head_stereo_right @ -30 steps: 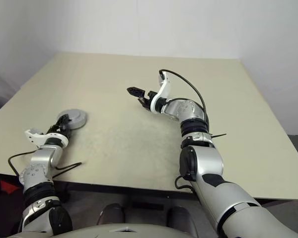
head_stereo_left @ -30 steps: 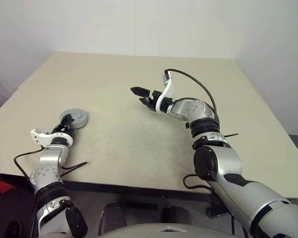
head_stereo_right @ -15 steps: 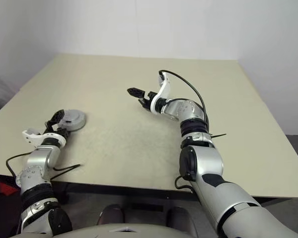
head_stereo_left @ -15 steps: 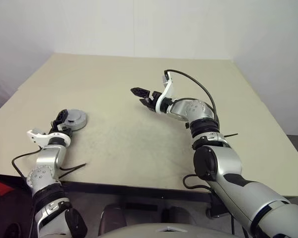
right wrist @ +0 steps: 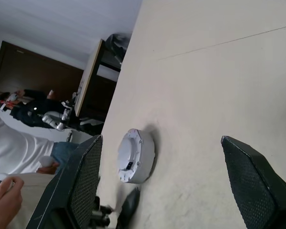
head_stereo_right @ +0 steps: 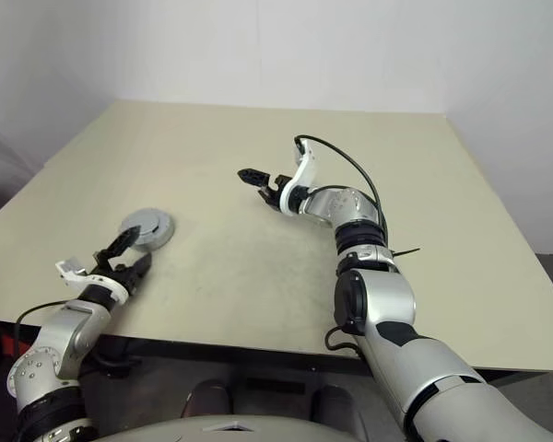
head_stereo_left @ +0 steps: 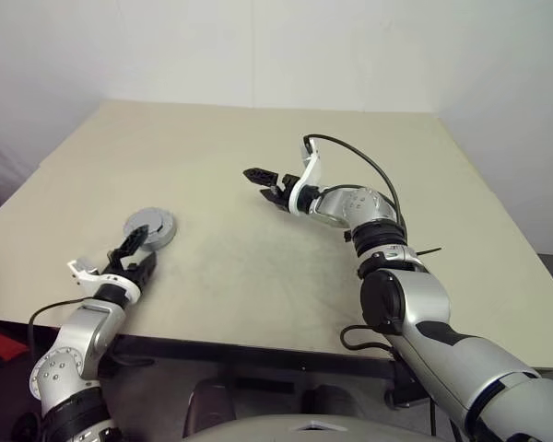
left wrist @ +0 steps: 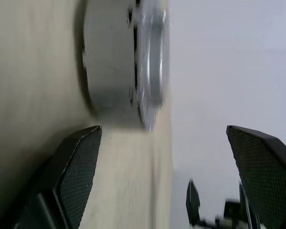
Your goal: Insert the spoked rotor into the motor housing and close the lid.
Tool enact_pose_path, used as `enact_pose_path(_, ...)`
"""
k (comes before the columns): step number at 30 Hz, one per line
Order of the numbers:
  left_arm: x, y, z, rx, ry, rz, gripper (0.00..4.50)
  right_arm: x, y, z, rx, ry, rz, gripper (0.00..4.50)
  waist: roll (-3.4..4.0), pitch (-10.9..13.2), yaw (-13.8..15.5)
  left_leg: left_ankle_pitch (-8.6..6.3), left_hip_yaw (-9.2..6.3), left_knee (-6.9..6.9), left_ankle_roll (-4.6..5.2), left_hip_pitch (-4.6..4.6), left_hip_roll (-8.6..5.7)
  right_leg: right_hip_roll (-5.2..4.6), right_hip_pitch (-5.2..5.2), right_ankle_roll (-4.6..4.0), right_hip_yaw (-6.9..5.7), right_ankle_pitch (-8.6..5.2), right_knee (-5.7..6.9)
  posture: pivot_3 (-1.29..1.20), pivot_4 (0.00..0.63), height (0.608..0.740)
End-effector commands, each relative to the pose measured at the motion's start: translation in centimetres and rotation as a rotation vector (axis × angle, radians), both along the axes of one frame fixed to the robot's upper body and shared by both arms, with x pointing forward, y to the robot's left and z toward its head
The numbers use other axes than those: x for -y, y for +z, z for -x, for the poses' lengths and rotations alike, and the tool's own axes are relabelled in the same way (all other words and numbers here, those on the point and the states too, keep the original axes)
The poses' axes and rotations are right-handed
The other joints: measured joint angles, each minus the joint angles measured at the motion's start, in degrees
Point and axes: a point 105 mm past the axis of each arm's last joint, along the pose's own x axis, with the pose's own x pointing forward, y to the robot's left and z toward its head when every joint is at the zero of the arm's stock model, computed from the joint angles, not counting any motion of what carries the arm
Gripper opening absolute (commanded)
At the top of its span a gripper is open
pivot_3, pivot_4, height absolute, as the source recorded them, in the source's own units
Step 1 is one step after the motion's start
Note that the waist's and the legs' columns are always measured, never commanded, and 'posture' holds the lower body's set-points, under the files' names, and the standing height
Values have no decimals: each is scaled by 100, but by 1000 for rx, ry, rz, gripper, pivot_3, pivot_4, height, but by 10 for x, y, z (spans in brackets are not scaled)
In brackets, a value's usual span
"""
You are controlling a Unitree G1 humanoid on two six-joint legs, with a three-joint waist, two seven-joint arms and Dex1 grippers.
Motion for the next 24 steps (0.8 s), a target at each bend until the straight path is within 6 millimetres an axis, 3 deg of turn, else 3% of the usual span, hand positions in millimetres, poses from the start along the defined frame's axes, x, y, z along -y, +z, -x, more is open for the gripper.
enact_pose_path(1,49,-1,3,-24,-224,30,4460,1,16,-7,67,-16,9,4500,1,0,16,0,0,0,0,1,-1,-4,3,1,-2,-1,1,0,0,740)
enact_pose_path(6,78,24,-13,56,-381,-47,4460,3,17,-8,167,-18,65,4500,-1,1,54,17,4,2,-26,4,1,-19,8,12,-16,4,5,0,0,740)
enact_pose_path(11,108,44,-35,136,-548,-196,4460,9,17,-3,384,28,176,4500,-5,0,35,27,1,2,-37,-10,8,-18,7,19,-25,9,11,0,0,740)
enact_pose_path(17,139,40,-36,207,-743,-503,4460,32,4,9,535,121,313,4500,-5,0,5,26,1,1,-32,-22,4,-19,3,22,-25,9,0,0,0,740)
enact_pose_path(24,135,30,-34,297,-802,-753,4460,74,-9,27,661,280,430,4500,-4,0,5,31,2,2,-22,-21,4,-23,4,19,-29,8,5,0,0,740)
